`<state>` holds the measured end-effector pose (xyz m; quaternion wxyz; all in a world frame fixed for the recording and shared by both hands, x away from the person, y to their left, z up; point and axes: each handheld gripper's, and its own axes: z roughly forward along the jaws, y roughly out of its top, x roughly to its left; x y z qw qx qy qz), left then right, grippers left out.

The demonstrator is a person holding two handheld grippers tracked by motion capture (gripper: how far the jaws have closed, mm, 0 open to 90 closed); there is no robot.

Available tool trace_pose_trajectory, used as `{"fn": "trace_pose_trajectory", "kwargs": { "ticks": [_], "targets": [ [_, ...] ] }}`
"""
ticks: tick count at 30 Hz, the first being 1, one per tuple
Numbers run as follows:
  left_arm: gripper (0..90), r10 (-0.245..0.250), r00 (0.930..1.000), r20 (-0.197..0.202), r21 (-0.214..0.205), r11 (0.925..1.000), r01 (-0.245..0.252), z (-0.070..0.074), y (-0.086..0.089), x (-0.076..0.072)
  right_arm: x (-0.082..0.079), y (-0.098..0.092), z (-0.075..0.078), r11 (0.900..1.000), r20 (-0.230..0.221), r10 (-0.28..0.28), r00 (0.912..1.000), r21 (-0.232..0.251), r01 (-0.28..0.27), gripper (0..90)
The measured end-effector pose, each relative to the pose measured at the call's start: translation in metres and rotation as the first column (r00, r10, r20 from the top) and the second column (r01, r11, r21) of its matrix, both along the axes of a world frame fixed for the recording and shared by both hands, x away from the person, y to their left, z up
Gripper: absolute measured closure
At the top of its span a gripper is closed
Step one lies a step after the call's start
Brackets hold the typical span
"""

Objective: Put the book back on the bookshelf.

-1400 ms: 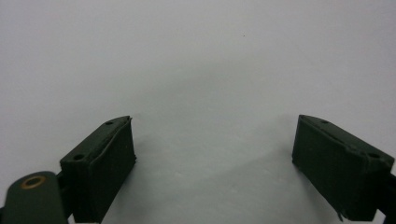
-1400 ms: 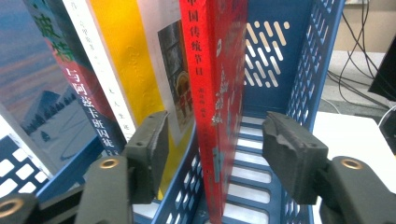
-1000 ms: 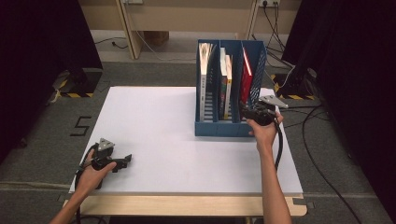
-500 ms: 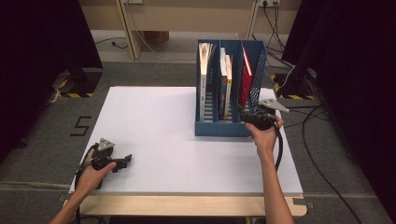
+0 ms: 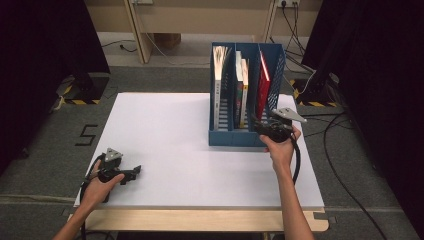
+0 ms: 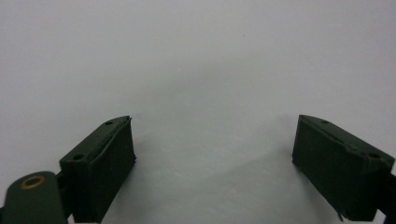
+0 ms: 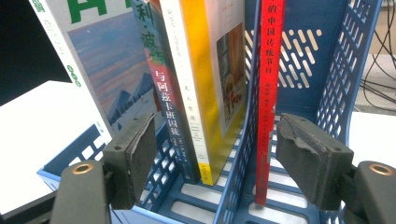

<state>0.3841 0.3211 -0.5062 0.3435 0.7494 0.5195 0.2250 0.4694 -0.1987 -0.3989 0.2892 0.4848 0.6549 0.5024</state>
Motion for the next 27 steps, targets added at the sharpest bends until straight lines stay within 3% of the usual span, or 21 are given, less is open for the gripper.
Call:
{"fn": "trace_pose_trajectory", "kwargs": {
  "ticks": [27],
  "targets": [
    [11.8,0.0,1.0,0.0,0.0,1.0,0.0,0.0,0.0,0.0,-0.022,0.023,-0.001,0.9963,-0.001,0.086,0.9963,-0.003,-0.086,27.2]
  ]
}}
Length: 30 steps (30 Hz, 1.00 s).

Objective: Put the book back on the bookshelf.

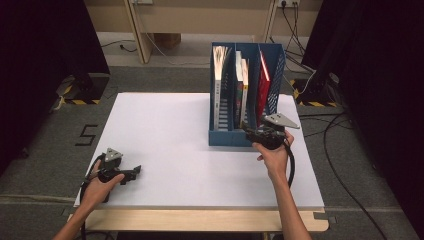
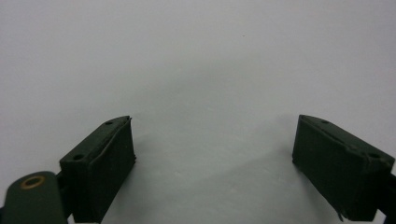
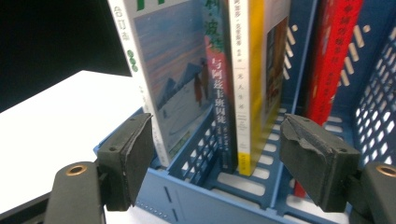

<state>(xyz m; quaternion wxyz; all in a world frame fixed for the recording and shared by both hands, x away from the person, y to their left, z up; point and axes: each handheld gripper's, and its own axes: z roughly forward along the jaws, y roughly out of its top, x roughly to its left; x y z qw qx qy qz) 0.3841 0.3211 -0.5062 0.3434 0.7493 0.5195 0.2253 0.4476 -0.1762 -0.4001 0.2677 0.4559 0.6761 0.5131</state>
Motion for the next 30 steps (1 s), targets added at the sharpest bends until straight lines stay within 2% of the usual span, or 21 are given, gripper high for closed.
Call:
{"fn": "trace_pose_trajectory", "kwargs": {
  "ticks": [6,15,30],
  "targets": [
    [11.8,0.0,1.0,0.0,-0.001,1.0,0.0,0.0,0.0,0.0,-0.004,0.004,-0.004,0.9999,-0.012,0.011,0.9999,-0.002,-0.011,25.7],
    [11.8,-0.001,1.0,0.0,-0.001,1.0,0.001,0.0,0.0,0.0,-0.015,0.008,-0.007,0.9991,-0.004,0.042,0.9991,-0.007,-0.042,16.0],
    [11.7,0.0,1.0,0.0,0.0,1.0,0.0,0.0,0.0,0.0,-0.029,0.013,-0.014,0.9971,0.001,0.075,0.9972,-0.013,-0.075,15.9]
  ]
}}
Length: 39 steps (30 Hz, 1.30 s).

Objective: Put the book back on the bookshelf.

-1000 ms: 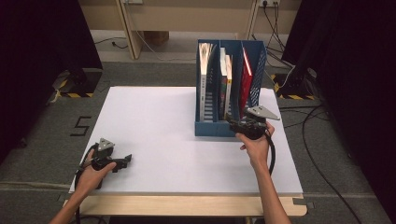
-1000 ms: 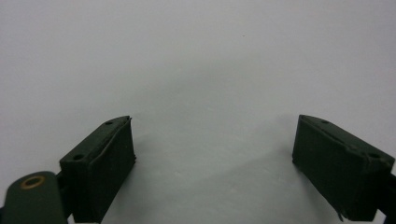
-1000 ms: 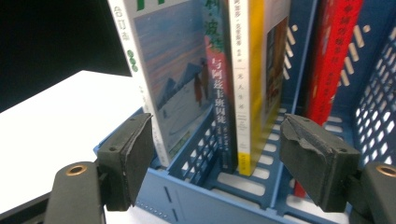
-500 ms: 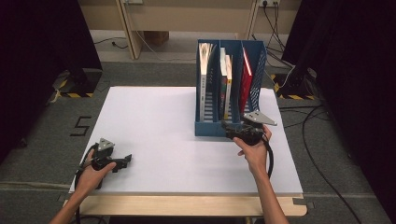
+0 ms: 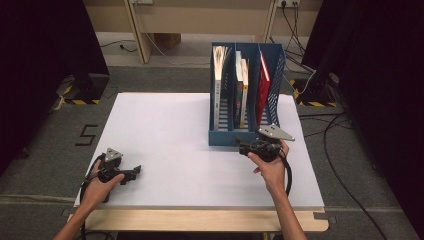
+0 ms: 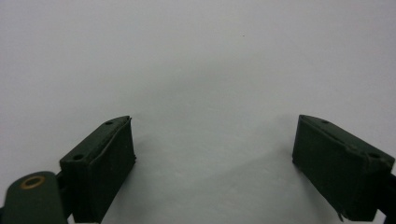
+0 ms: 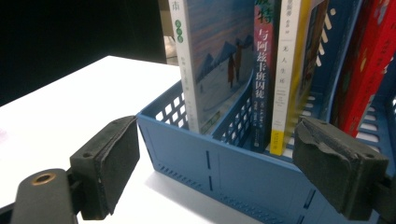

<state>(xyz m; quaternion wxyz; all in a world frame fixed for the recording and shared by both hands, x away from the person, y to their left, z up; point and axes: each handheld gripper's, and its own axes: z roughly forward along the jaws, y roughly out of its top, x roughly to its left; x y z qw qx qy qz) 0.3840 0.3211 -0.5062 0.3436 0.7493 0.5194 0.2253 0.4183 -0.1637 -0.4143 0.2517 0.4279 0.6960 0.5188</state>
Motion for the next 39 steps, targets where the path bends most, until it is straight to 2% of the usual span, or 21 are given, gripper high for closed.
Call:
{"fn": "trace_pose_trajectory", "kwargs": {
  "ticks": [5,9,12,15,25,39],
  "targets": [
    [11.8,0.0,1.0,-0.001,0.0,1.0,0.0,0.0,0.0,0.0,-0.004,0.005,-0.003,0.9997,-0.006,0.022,0.9997,-0.011,-0.022,15.9],
    [11.8,0.0,1.0,-0.001,0.0,1.0,0.0,0.0,0.0,0.0,-0.007,0.011,-0.006,0.999,-0.016,0.045,0.9989,0.003,-0.045,15.9],
    [11.8,0.0,1.0,-0.001,0.0,1.0,0.0,0.0,0.0,0.0,-0.01,0.015,-0.01,0.998,-0.028,0.062,0.9977,-0.013,-0.062,15.9],
    [11.8,0.0,1.0,0.0,0.0,1.0,0.0,0.0,0.0,0.0,-0.011,0.016,-0.013,0.9977,-0.037,0.063,0.9973,-0.024,-0.064,16.0],
    [11.8,0.0,1.0,0.0,-0.001,1.0,0.0,0.0,0.0,0.0,-0.018,0.02,-0.017,0.996,-0.048,0.089,0.9949,-0.008,-0.089,16.0],
    [11.8,-0.001,1.0,0.001,-0.001,1.0,0.001,0.0,0.0,0.0,-0.025,0.022,-0.024,0.995,-0.063,0.097,0.9933,-0.019,-0.099,16.1]
  ]
}}
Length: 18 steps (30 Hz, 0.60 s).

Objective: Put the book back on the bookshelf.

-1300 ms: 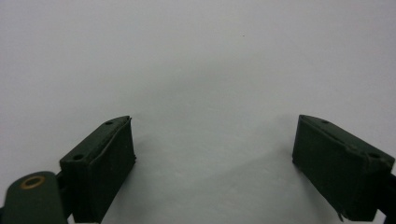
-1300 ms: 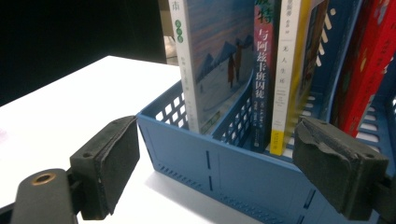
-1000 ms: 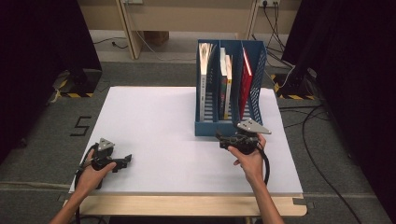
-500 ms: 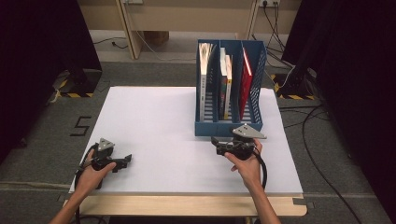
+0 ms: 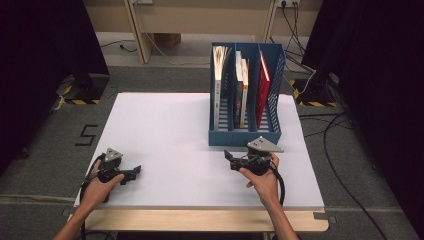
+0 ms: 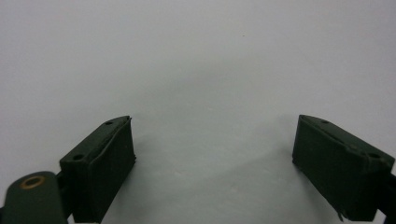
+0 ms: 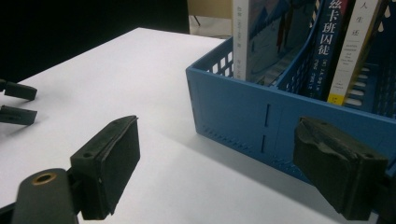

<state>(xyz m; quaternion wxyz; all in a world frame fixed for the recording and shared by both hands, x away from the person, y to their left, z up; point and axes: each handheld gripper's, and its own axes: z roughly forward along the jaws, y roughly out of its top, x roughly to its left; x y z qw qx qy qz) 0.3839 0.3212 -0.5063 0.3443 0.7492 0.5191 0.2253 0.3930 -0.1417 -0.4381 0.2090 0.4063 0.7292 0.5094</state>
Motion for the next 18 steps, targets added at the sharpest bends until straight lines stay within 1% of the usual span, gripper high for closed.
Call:
{"fn": "trace_pose_trajectory", "kwargs": {
  "ticks": [7,13,16,18],
  "targets": [
    [11.8,0.0,1.0,0.0,-0.001,1.0,0.0,0.0,0.0,0.0,-0.004,0.001,-0.003,0.9998,-0.004,0.006,1.0,-0.017,-0.006,16.1],
    [11.8,0.0,1.0,0.0,0.0,1.0,0.0,0.0,0.0,0.0,-0.009,0.004,-0.007,0.9987,-0.013,0.013,0.9998,-0.05,-0.014,16.1],
    [11.8,0.0,1.0,0.0,0.0,1.0,0.0,0.0,0.0,0.0,-0.011,0.003,-0.01,0.9987,-0.018,0.018,0.9997,-0.048,-0.019,16.1],
    [11.8,0.0,1.0,0.0,0.0,1.0,0.0,0.0,0.0,0.0,-0.013,0.003,-0.012,0.9983,-0.019,0.017,0.9997,-0.055,-0.018,16.1]
  ]
}}
